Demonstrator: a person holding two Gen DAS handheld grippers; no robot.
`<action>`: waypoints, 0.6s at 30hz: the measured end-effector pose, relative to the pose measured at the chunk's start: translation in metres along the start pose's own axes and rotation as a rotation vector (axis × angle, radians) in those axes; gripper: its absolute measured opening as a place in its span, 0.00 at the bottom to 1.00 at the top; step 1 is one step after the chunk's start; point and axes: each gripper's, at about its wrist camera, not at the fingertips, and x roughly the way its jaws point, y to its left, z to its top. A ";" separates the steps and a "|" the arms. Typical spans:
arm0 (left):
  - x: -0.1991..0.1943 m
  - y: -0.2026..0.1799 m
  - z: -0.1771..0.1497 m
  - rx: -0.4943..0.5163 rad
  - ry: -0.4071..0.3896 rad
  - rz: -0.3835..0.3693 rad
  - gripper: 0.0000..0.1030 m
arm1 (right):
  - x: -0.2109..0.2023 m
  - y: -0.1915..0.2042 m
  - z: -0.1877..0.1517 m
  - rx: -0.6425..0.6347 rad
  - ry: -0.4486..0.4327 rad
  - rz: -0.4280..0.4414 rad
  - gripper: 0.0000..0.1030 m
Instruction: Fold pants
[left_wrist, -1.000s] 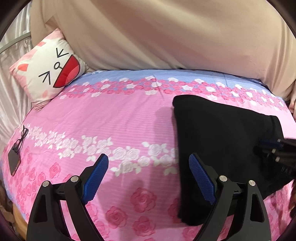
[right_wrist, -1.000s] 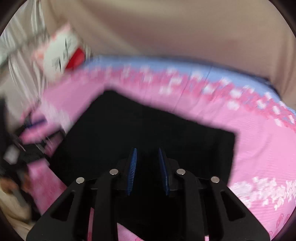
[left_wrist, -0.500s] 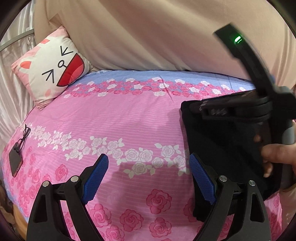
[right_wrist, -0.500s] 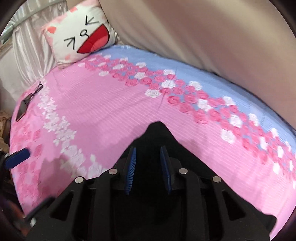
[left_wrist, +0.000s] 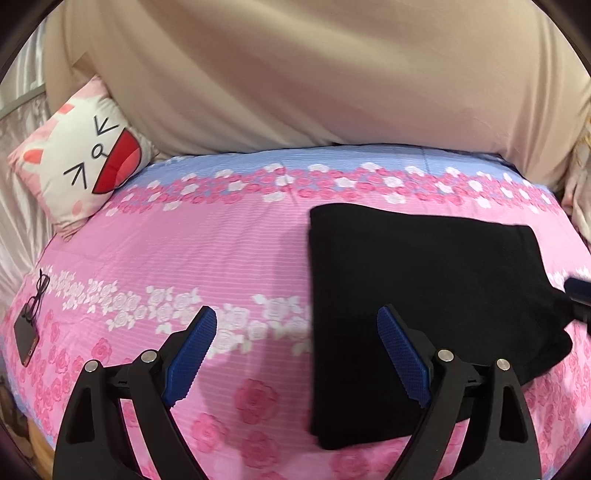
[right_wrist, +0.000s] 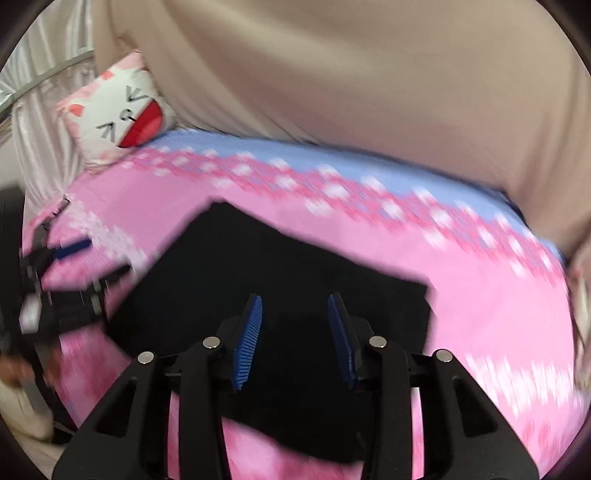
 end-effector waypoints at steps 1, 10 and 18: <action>-0.001 -0.007 0.000 0.008 0.002 0.000 0.85 | -0.004 -0.007 -0.015 0.015 0.013 0.002 0.35; 0.006 -0.042 -0.007 0.063 0.043 0.064 0.85 | 0.012 -0.022 -0.061 0.000 0.066 -0.068 0.35; 0.000 -0.032 -0.012 0.061 0.055 0.087 0.86 | 0.015 -0.040 -0.074 0.061 0.065 -0.018 0.48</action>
